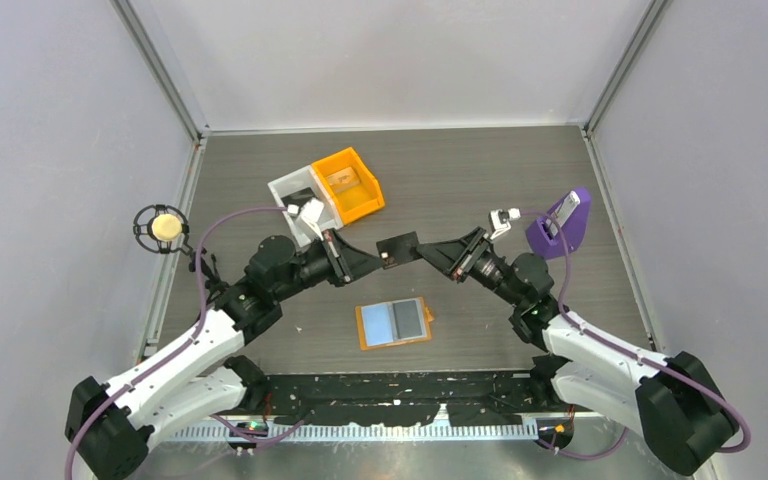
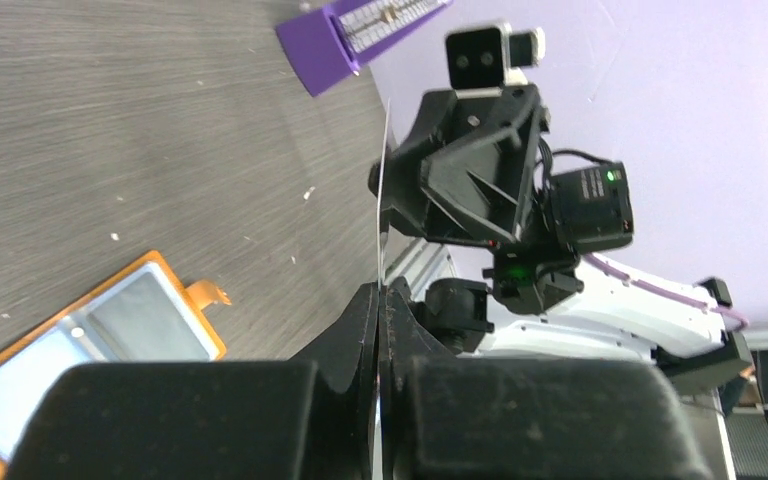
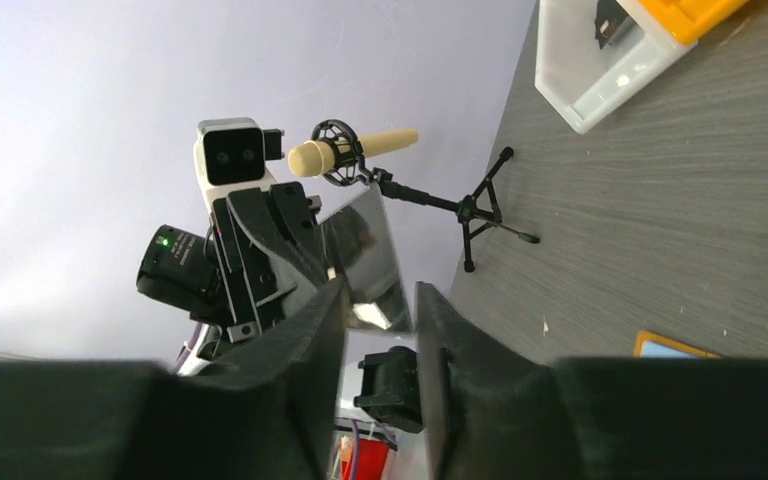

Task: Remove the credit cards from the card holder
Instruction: Place the credit card in the storage box.

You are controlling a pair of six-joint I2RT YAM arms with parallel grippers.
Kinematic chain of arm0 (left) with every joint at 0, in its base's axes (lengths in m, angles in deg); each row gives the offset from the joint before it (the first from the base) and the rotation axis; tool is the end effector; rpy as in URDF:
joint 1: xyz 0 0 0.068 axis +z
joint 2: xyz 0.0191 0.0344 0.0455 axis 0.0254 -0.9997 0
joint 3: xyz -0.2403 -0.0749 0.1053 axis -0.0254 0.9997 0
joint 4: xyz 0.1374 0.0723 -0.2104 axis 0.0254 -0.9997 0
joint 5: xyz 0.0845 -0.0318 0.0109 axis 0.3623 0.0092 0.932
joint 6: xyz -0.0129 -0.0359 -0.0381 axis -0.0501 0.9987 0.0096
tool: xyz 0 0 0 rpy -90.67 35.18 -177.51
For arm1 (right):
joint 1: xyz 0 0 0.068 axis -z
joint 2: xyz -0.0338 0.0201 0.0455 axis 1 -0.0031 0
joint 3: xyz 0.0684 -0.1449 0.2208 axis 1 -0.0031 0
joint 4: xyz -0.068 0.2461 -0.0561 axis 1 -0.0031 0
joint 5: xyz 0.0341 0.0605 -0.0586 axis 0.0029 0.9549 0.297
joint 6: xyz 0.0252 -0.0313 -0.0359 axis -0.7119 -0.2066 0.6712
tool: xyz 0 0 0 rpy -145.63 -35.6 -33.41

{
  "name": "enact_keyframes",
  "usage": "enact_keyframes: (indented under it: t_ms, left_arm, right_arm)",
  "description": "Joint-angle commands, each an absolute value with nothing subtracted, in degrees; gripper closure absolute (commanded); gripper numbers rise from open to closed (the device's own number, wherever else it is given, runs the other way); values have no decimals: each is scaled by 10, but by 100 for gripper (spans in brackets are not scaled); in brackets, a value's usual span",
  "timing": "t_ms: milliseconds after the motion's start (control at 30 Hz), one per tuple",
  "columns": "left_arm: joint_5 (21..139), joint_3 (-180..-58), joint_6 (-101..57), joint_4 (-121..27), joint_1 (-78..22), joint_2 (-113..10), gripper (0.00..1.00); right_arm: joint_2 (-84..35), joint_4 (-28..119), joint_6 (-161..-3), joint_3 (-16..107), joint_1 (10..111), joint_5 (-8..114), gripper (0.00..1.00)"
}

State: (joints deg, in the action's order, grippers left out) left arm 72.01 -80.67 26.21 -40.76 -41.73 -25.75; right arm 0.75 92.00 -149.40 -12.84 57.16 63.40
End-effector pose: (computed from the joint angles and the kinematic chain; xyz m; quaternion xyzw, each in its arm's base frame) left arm 0.1515 -0.1416 0.2931 -0.0323 0.7471 -0.5711 0.3387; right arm 0.1693 0.1214 0.2395 0.1206 0.6527 0.6562 0.3589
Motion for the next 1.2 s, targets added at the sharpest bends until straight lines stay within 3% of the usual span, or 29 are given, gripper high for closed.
enact_keyframes:
  t_ms: [0,100,167,233,500,733,1167]
  left_arm:
    - [736,-853,237,-447,-390,-253,100]
    - [739,-874,215,-485,-371,-258,100]
    - [743,-886,200,-509,-349,-265,100]
    - [745,-906,189,-535,-321,-279,100]
    - [836,-1026,122,-665,-226,-374,100]
    - [849,-1132,88,-732,-144,-494,100]
    - [915,-1231,55,-754,-116,-635,100]
  right_arm:
    - [58,897,-1463,-127,582,639,53]
    - [91,843,-1438,-120,584,636,34]
    - [125,800,-1421,-119,584,632,12]
    - [150,770,-1413,-120,584,627,2]
    - [218,662,-1350,-98,584,628,4]
    - [233,621,-1331,-88,587,639,5]
    - [235,596,-1299,-75,592,644,5]
